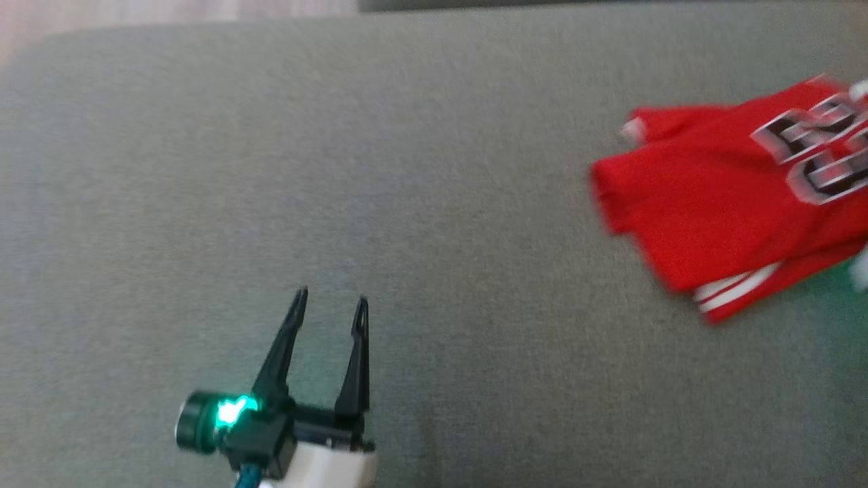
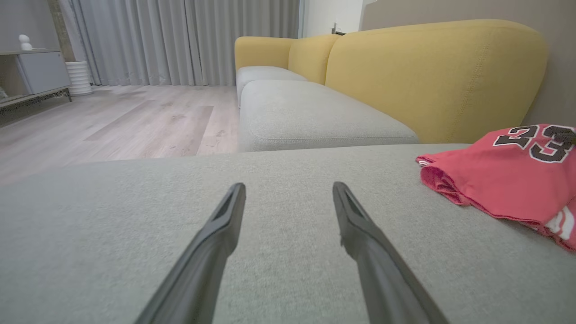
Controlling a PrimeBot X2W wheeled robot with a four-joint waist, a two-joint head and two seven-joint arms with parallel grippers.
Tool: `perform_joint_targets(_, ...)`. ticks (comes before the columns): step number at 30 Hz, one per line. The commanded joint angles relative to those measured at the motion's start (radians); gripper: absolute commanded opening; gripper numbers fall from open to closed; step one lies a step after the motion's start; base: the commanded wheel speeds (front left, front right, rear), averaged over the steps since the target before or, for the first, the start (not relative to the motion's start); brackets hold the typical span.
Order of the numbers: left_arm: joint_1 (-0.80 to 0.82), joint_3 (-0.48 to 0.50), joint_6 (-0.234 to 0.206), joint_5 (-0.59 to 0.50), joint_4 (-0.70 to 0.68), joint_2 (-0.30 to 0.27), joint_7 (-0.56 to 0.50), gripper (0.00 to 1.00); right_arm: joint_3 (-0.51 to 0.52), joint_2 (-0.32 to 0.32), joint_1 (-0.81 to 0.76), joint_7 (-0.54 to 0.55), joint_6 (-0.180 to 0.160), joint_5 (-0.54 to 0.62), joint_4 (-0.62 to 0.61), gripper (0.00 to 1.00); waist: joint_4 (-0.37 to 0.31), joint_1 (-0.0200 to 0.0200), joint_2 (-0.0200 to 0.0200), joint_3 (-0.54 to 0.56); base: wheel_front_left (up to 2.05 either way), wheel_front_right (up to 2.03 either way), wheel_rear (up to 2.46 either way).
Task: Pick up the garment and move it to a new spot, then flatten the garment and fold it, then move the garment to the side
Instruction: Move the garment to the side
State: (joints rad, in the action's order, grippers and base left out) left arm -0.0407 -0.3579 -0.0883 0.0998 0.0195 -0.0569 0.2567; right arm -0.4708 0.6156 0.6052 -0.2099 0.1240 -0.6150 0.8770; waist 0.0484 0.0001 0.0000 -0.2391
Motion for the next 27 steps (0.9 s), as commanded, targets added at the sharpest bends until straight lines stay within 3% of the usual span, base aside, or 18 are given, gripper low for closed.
perform_joint_targets(1,0.060,0.019,-0.006,-0.004,-0.035,0.007,0.005,1.00,0.011,0.093,0.040,-0.012,0.007,-0.011,-0.027,0.00,-0.048,-0.0001,0.0000,-0.075,0.00,0.00,0.00)
perform_joint_targets(6,0.116,0.006,-0.010,0.002,-0.036,0.007,0.005,1.00,0.058,0.212,0.093,-0.013,0.007,-0.007,-0.047,0.00,-0.070,-0.0001,0.0000,-0.149,0.00,0.00,0.00)
perform_joint_targets(14,0.207,-0.014,0.000,0.000,-0.019,0.007,0.005,1.00,0.219,0.389,0.138,0.020,0.007,0.017,-0.043,0.00,-0.071,-0.0001,0.0000,-0.252,0.00,0.00,0.00)
perform_joint_targets(15,0.214,-0.015,0.002,0.002,-0.017,0.007,0.005,1.00,0.239,0.401,0.134,0.030,0.007,0.022,-0.033,0.05,-0.069,-0.0001,0.0000,-0.255,0.00,0.00,0.00)
perform_joint_targets(17,0.224,-0.016,0.005,0.006,-0.012,0.007,0.005,1.00,0.277,0.411,0.125,0.048,0.007,0.032,-0.011,1.00,-0.066,-0.0001,0.0000,-0.253,0.00,0.00,0.00)
perform_joint_targets(22,0.219,-0.011,0.013,0.023,0.007,0.007,0.005,1.00,0.332,0.363,0.081,0.050,0.007,0.104,0.009,1.00,-0.060,-0.0001,0.0000,-0.198,0.00,0.00,0.00)
perform_joint_targets(27,0.179,-0.003,0.009,0.049,0.028,0.007,0.005,1.00,0.341,0.224,0.005,0.027,0.007,0.180,-0.044,1.00,-0.061,-0.0001,0.0000,-0.106,0.00,0.00,0.00)
